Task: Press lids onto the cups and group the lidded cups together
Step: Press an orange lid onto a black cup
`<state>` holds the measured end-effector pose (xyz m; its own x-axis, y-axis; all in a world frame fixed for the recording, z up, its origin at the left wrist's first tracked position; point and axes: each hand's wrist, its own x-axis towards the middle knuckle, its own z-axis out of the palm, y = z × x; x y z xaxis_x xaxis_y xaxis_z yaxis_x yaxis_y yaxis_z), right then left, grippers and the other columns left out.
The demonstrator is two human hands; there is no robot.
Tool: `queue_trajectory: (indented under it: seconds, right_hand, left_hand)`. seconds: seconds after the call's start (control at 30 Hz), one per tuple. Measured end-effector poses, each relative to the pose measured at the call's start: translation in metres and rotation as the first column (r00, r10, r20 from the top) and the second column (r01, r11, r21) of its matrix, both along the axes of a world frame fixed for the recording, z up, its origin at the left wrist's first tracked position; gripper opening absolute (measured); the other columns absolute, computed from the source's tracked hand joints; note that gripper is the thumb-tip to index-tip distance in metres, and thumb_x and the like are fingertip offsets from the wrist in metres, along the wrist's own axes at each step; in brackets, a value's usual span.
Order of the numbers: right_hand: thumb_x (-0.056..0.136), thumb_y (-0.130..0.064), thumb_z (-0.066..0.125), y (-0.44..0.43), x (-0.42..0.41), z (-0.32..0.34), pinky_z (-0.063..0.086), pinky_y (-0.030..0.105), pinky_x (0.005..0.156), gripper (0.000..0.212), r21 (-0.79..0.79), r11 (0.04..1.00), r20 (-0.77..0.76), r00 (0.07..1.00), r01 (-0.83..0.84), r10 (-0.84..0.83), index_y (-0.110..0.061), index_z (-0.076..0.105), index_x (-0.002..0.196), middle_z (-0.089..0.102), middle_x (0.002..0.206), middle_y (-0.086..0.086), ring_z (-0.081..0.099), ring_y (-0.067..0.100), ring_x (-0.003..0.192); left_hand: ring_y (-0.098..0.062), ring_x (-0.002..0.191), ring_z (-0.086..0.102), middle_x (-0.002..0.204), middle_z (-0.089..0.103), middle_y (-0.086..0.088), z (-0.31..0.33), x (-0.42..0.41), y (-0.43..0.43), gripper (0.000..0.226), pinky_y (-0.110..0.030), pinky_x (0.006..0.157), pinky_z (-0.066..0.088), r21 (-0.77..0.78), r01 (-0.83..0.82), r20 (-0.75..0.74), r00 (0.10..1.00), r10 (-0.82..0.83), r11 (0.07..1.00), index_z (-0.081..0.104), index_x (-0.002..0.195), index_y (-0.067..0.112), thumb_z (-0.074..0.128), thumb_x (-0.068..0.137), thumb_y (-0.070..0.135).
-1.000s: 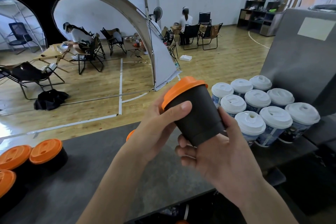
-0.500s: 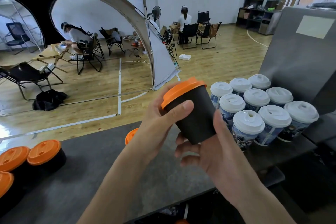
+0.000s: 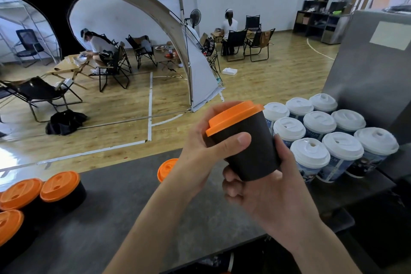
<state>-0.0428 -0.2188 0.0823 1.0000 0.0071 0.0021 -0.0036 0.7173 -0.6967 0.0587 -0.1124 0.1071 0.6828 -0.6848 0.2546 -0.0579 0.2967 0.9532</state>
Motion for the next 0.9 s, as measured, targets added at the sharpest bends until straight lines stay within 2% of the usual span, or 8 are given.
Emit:
queue_trajectory:
  seconds: [0.1, 0.23, 0.37, 0.43, 0.5, 0.6, 0.77, 0.9]
  right_hand:
    - [0.075, -0.078, 0.056, 0.000, -0.001, -0.003, 0.051, 0.030, 0.065, 0.076, 0.014, 1.000, 0.005, 1.000, 0.001, -0.001, -0.012, 0.076, 0.106, 0.067, 0.087, 0.011, 0.062, 0.020, 0.069]
    - [0.059, -0.075, 0.079, 0.000, 0.006, -0.008, 0.053, 0.030, 0.063, 0.080, -0.175, 0.965, 0.010, 0.980, 0.196, -0.198, -0.014, 0.076, 0.110, 0.068, 0.091, 0.018, 0.063, 0.023, 0.070]
    - [0.063, -0.083, 0.064, 0.000, 0.006, -0.004, 0.051, 0.029, 0.062, 0.079, -0.123, 0.988, -0.020, 0.996, 0.088, -0.092, -0.014, 0.079, 0.099, 0.068, 0.080, 0.014, 0.062, 0.021, 0.065]
    - [0.068, -0.082, 0.058, 0.001, 0.003, -0.004, 0.050, 0.029, 0.062, 0.079, -0.076, 0.996, -0.026, 0.998, 0.055, -0.057, -0.014, 0.079, 0.101, 0.068, 0.082, 0.014, 0.062, 0.021, 0.066]
    - [0.063, -0.081, 0.069, 0.001, 0.004, -0.008, 0.052, 0.030, 0.064, 0.079, -0.102, 0.988, -0.001, 0.993, 0.115, -0.116, -0.015, 0.078, 0.105, 0.068, 0.089, 0.014, 0.062, 0.022, 0.069]
    - [0.059, -0.078, 0.075, 0.002, 0.007, -0.008, 0.052, 0.031, 0.064, 0.073, -0.170, 0.962, 0.020, 0.977, 0.214, -0.213, -0.017, 0.079, 0.100, 0.068, 0.086, 0.016, 0.063, 0.022, 0.069]
    - [0.088, -0.072, 0.037, 0.002, 0.000, 0.000, 0.050, 0.031, 0.058, 0.073, 0.043, 0.998, -0.095, 0.995, 0.044, -0.040, -0.011, 0.078, 0.088, 0.062, 0.069, 0.015, 0.058, 0.024, 0.060]
    - [0.084, -0.068, 0.045, 0.004, 0.001, -0.004, 0.052, 0.033, 0.060, 0.068, -0.019, 0.994, -0.045, 0.993, 0.105, -0.106, -0.010, 0.077, 0.098, 0.060, 0.077, 0.014, 0.058, 0.024, 0.065]
  left_hand:
    - [-0.020, 0.102, 0.071, 0.110, 0.073, -0.002, -0.001, 0.002, 0.000, 0.057, -0.035, 0.085, 0.057, 0.016, -0.009, 0.007, 1.000, 0.009, 1.000, 0.067, 0.123, 0.030, 0.082, 0.068, 0.033]
    - [-0.024, 0.099, 0.071, 0.113, 0.072, -0.007, -0.004, 0.003, -0.001, 0.057, -0.061, 0.088, 0.055, 0.045, -0.052, 0.027, 0.998, 0.051, 0.998, 0.068, 0.120, 0.034, 0.084, 0.065, 0.037]
    - [-0.023, 0.104, 0.070, 0.114, 0.072, -0.005, -0.005, 0.005, -0.001, 0.060, -0.037, 0.084, 0.058, 0.037, -0.024, 0.015, 1.000, 0.024, 0.999, 0.066, 0.125, 0.029, 0.083, 0.068, 0.035]
    - [-0.024, 0.107, 0.070, 0.116, 0.072, -0.005, -0.004, 0.005, 0.000, 0.059, -0.043, 0.090, 0.056, 0.046, -0.023, 0.018, 1.000, 0.022, 0.999, 0.066, 0.125, 0.030, 0.083, 0.068, 0.035]
    - [-0.024, 0.100, 0.070, 0.113, 0.071, -0.005, -0.005, 0.005, -0.001, 0.058, -0.048, 0.082, 0.054, 0.048, -0.025, 0.013, 1.000, 0.024, 0.999, 0.066, 0.123, 0.032, 0.083, 0.068, 0.035]
    - [-0.026, 0.093, 0.066, 0.110, 0.071, -0.005, -0.007, 0.007, -0.002, 0.056, -0.040, 0.072, 0.053, 0.027, -0.026, -0.005, 1.000, 0.026, 0.999, 0.067, 0.123, 0.031, 0.082, 0.070, 0.037]
    - [-0.021, 0.113, 0.066, 0.117, 0.071, -0.002, -0.013, 0.011, -0.001, 0.054, -0.034, 0.095, 0.053, 0.003, -0.004, -0.002, 1.000, 0.004, 1.000, 0.067, 0.124, 0.029, 0.079, 0.072, 0.036]
    - [-0.022, 0.109, 0.067, 0.114, 0.071, -0.003, -0.018, 0.012, -0.001, 0.056, -0.037, 0.093, 0.052, 0.011, -0.017, -0.013, 1.000, 0.017, 1.000, 0.066, 0.126, 0.026, 0.080, 0.072, 0.037]
